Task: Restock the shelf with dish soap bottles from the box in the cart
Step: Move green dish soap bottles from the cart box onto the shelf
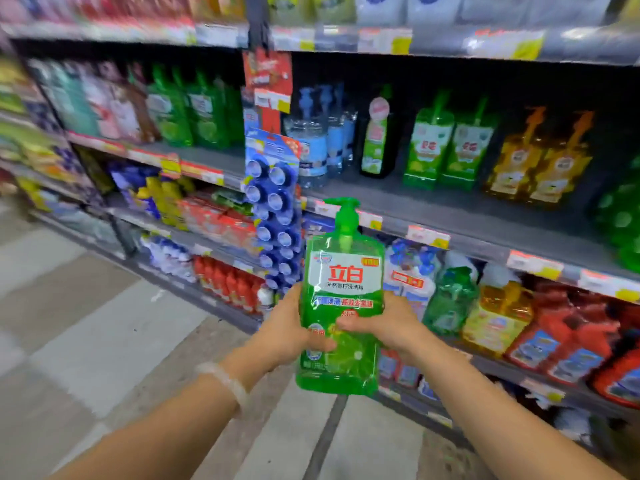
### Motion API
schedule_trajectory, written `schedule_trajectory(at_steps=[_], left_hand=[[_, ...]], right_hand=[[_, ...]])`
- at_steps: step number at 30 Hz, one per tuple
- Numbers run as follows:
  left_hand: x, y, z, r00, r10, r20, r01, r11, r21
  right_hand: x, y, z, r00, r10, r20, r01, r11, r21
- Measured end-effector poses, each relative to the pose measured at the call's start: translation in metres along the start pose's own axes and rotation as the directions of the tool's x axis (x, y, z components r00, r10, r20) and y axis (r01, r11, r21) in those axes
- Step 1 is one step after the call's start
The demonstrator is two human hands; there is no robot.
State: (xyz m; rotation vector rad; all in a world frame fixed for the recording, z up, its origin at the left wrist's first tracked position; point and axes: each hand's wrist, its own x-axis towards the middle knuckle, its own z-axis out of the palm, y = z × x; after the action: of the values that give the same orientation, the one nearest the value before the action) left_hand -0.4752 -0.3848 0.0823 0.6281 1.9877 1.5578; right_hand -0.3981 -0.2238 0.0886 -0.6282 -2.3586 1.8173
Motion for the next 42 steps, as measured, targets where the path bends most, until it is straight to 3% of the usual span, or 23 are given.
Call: schedule_trajectory(at_steps=[11,25,31,36,42], left_hand=[[0.042,-0.037,-0.213,0.968,-0.050,-0.246,0.051,0.999,-0.001],[0.256,0.018,-0.452,0.938,0.092,-0.335,-0.063,0.994,0.094],[0.341,0.020,-0.524,0.944,0.152,-0.293,-0.128,0.987,0.100],[0.420,0.010,-0.578,0.956,0.226,-0.187,-0.199,0.968,0.150],[0.520,0.006,-0.639,0.967,0.246,-0.064,-0.233,0.958,0.166]], right_hand=[[0.149,-0.081,0.181,0.983,-0.085,0.163,0.097,0.993,-0.066],[0.430,-0.242,0.287,0.934,-0.295,0.201,0.319,0.943,-0.097],[0.515,-0.276,0.314,0.944,-0.315,0.102,0.326,0.938,-0.117],[0.588,-0.286,0.339,0.957,-0.272,-0.103,0.255,0.955,-0.150],[0.669,-0.301,0.367,0.911,-0.244,-0.332,0.207,0.968,-0.143]])
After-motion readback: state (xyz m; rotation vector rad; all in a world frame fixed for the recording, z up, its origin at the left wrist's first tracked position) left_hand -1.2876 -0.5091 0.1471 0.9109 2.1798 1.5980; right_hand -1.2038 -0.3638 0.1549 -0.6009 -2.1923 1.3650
